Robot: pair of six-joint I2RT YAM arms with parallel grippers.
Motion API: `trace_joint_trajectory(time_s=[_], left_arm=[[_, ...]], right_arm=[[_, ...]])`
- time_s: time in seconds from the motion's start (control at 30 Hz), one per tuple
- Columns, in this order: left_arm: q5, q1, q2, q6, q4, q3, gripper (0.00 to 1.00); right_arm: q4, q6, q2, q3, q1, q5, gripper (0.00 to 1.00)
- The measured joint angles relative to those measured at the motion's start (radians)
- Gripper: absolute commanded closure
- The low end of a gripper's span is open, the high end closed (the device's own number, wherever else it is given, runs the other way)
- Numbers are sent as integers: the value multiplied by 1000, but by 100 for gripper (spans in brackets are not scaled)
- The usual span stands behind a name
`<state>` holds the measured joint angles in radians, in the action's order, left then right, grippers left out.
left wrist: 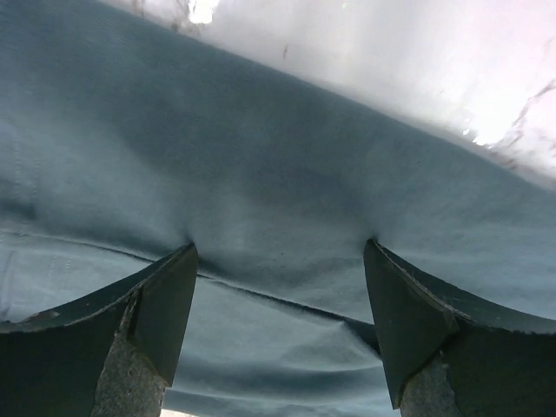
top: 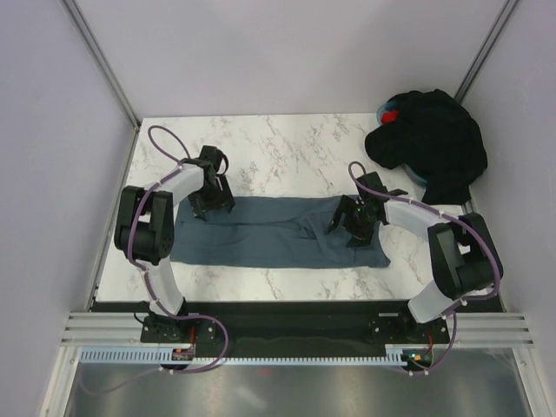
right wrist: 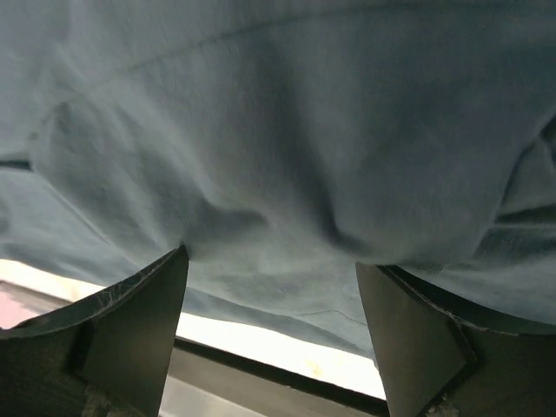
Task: Fold and stack the t-shirts
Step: Fold the tshirt
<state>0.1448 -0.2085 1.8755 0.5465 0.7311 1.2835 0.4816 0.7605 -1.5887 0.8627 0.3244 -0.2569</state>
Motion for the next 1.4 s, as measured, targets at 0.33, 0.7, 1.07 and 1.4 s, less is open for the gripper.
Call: trace_joint_trajectory(time_s=[0.33, 0.7, 1.07, 1.4], left_arm=[[-44, 2, -54, 7, -79, -116, 22], [-296, -163, -284, 185, -297, -418, 22], [-573, -536, -195, 494, -503, -425, 21], [-475, -596, -461, 544, -305, -367, 20]], right_arm=[[95, -27, -409, 457, -163, -222, 16], [160, -29, -969, 1345, -117, -311, 14], [-385, 341, -1277, 1621, -117, -528, 10], [-581, 395, -1294, 1606, -114, -487, 2]])
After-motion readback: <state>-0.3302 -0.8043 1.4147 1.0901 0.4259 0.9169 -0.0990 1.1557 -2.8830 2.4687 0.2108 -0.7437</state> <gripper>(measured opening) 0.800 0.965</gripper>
